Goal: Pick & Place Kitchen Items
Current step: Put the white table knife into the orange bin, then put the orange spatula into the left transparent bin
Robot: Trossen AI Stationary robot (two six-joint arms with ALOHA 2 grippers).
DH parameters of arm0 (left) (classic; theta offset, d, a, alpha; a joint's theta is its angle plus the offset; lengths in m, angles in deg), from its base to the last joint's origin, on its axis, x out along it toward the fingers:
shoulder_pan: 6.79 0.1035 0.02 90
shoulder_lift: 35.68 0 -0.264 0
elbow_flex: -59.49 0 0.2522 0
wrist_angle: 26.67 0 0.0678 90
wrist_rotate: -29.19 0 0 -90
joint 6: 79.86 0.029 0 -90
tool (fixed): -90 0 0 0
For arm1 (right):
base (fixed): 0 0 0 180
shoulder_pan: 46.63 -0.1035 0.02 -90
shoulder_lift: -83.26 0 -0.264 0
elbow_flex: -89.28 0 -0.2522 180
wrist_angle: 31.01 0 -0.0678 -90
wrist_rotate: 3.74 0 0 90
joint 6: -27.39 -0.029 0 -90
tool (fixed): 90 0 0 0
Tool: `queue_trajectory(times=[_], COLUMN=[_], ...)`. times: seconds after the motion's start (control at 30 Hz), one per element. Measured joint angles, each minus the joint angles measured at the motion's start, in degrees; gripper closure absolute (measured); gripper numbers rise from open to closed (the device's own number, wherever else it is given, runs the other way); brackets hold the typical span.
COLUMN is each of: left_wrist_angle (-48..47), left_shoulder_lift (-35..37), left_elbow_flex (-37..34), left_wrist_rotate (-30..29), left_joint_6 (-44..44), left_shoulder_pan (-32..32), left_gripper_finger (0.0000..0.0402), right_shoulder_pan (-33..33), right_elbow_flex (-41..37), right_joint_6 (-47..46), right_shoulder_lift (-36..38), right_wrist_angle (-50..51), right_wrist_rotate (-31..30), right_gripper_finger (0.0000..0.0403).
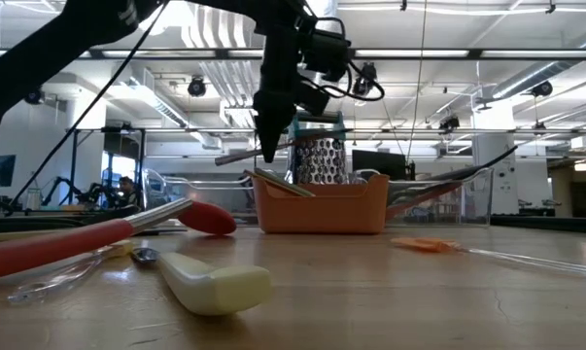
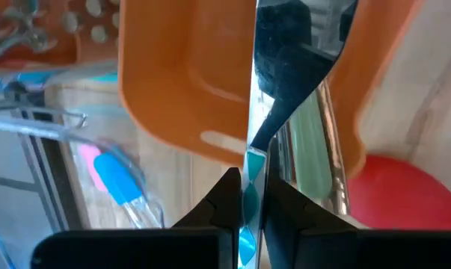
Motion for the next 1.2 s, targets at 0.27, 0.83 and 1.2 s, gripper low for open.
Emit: queue_trajectory(times=[0.27, 0.83, 1.2], left_wrist_angle=[-0.04, 3.22, 1.89], left_shoulder_lift=[-3.7, -6.79, -6.4], left_elbow_flex=[3.57, 4.53, 4.84], left_wrist_rotate=[-0.31, -3.41, -3.4], left_joint_6=[0.04, 1.43, 2.6], left_shoulder_pan=[-0.69, -0.51, -0.51], left_gripper_finger=[0.0368, 0.0344, 0.0252], right_shoulder_pan=[0.0, 0.0, -0.11], right_elbow_flex=[-0.03, -0.11, -0.13], right_joint_6=[1.09, 2.56, 2.53], right_shoulder_lift=[0.0, 0.0, 0.0], right_wrist_angle=[0.0, 0.0, -0.02], right_wrist_rotate=[0.01, 0.21, 1.74], right_gripper_finger=[0.0316, 0.0326, 0.0314])
